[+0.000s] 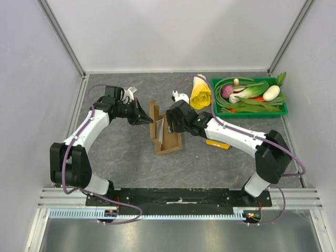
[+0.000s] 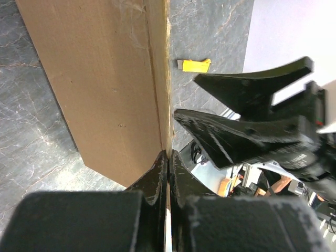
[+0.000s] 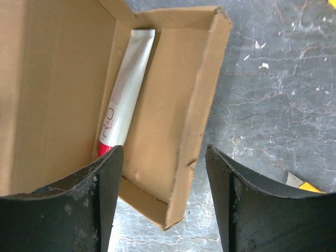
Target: Unpack the express box
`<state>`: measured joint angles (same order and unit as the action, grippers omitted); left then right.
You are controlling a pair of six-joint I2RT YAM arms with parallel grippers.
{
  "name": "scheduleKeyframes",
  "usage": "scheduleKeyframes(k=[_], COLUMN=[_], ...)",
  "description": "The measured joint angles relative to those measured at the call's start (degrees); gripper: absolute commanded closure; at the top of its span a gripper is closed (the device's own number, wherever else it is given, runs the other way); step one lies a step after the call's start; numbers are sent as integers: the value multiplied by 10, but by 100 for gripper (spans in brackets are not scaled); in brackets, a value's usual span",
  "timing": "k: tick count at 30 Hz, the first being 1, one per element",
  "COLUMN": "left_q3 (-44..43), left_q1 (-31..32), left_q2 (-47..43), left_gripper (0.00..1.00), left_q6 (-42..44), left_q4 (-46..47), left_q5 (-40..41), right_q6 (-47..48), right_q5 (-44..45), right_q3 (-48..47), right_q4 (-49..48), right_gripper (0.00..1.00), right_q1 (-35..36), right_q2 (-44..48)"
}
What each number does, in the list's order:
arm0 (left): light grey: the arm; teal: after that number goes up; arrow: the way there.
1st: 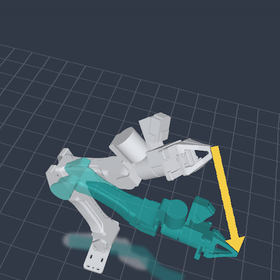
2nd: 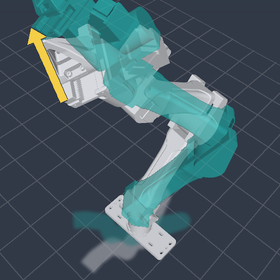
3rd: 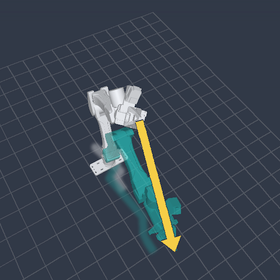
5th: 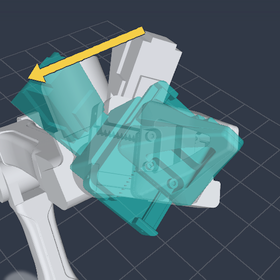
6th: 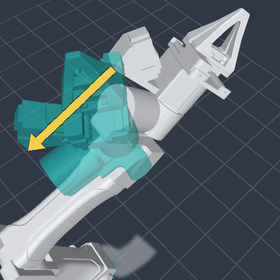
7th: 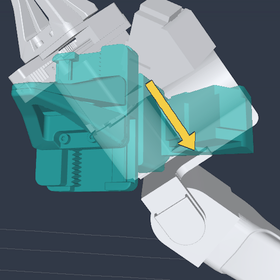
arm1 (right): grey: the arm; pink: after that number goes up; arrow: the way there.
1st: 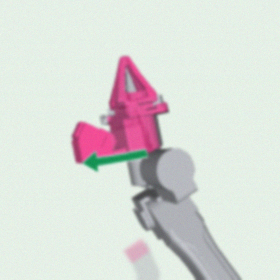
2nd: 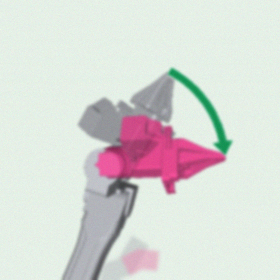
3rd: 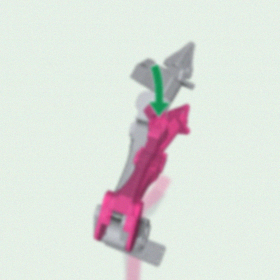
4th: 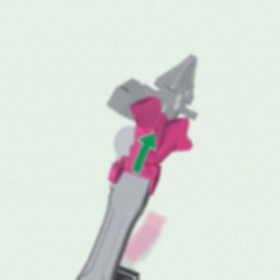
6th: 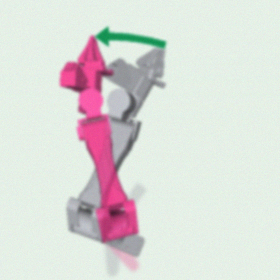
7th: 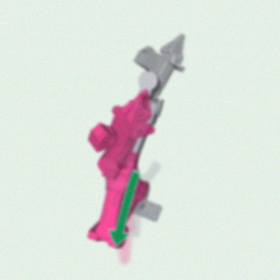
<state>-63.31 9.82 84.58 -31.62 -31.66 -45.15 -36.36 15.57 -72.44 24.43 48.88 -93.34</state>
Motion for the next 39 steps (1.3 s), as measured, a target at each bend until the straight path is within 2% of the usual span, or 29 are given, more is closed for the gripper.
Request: scheduleKeyframes(k=[9, 15, 17, 19, 24, 28, 33, 37, 39], left_q3=[-5, -3, 5, 19, 59, 86, 110, 134, 140], left_q1=[0, -14, -21, -28, -52, -72, -79, -80, -80], left_q2=[-12, -16, -23, -31, -62, -89, -108, -133, -144], left_gripper=[98, 98, 98, 88, 86, 79, 61, 60, 65], left_q6=[15, 39, 46, 53, 59, 62, 76, 82, 84], left_q4=[-16, -28, -26, -26, -25, -27, -42, -55, -59], left_q5=[-17, -50, -51, -51, -53, -42, 2, 38, 49], right_q6=[-6, -12, -11, -9, -1, 2, 2, 0, -1], right_q5=[11, 4, -4, -13, -31, -56, -99, -139, -158], right_q3=[61, 73, 73, 71, 59, 48, 48, 46, 45], right_q4=[-3, -5, -9, -9, -10, -31, -61, -89, -101], right_gripper=[46, 47, 45, 37, 26, 26, 27, 30, 31], right_q1=[-4, -20, -23, -22, -22, -21, -13, -4, -2], right_q2=[-56, -70, -68, -64, -39, -34, -53, -97, -119])
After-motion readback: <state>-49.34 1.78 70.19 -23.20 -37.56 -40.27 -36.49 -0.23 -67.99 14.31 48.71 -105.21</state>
